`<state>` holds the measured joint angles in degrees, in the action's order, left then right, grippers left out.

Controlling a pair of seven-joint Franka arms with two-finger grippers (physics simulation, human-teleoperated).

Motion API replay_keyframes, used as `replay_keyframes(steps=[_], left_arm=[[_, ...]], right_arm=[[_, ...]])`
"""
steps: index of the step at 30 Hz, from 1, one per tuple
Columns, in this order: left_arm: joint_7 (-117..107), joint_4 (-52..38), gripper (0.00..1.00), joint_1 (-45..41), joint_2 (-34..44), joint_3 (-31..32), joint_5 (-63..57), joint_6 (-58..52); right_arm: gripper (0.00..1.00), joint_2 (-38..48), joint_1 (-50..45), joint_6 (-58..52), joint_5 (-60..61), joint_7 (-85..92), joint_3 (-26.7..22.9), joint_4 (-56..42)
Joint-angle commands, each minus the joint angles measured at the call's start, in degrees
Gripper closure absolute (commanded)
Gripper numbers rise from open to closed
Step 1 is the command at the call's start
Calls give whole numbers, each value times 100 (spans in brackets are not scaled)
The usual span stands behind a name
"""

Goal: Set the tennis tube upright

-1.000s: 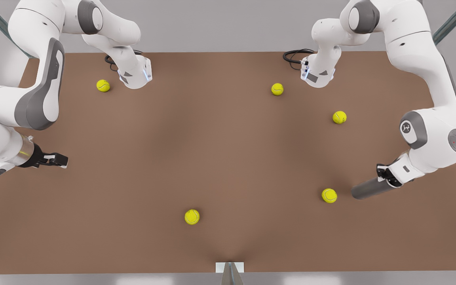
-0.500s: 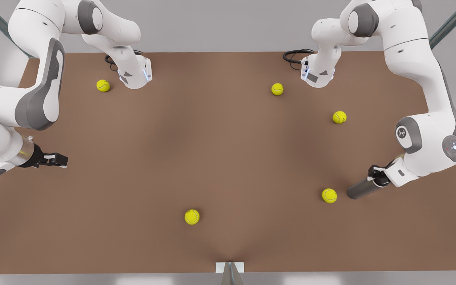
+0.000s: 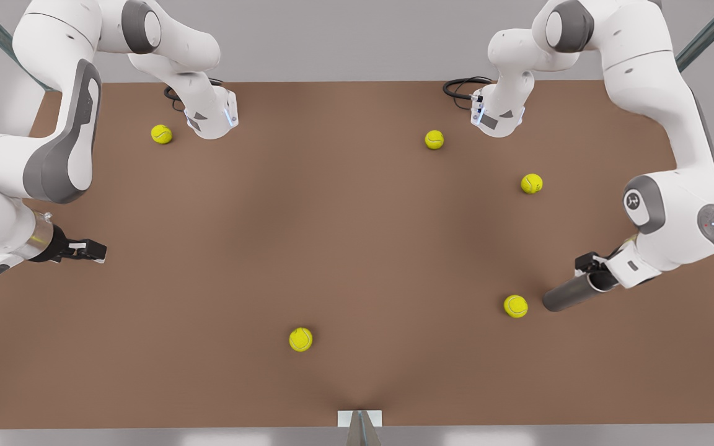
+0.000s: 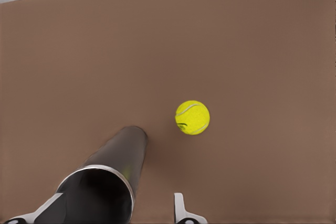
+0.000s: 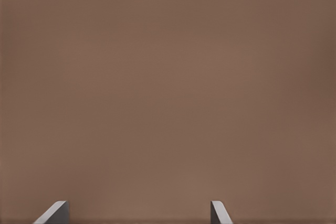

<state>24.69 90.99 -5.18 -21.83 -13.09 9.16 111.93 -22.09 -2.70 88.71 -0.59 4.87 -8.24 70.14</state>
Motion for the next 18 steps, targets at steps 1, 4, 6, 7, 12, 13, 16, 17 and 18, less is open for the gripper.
replay_keyframes(steps=[1, 4, 6, 7, 12, 13, 16, 17, 18], left_arm=[[-175, -3, 0, 0, 47, -1, -11, -242], [-184, -20, 0, 113, 433, -1, -19, -399], [-332, -301, 0, 175, 750, -1, -256, -1216], [-1141, -539, 0, 176, 856, 156, -459, -1621], [-3392, -302, 0, 281, 1717, 1150, -793, -1947], [-3392, -302, 0, 281, 1726, 1150, -793, -1947], [-3383, -293, 0, 272, 1717, 1150, -793, -1947], [-3383, -284, 0, 272, 1717, 1150, -793, -1947], [-3383, -284, 0, 272, 1717, 1150, -793, -1947]], right_arm=[[0, 3, 7, -3, 6, -12, -2, -1], [0, 3, 7, -3, -3, -12, -11, -1], [0, 3, 7, -3, -3, -12, -11, -1], [0, 3, -2, -3, 6, -21, -2, -1], [0, 3, 7, 6, 24, -21, -2, -9], [0, 3, -11, 6, 23, -29, -2, -9], [0, 3, -2, 6, 23, -21, -2, -9], [0, 3, -2, 6, 23, -21, -2, -9], [0, 3, -2, 6, 23, -21, -2, -9]])
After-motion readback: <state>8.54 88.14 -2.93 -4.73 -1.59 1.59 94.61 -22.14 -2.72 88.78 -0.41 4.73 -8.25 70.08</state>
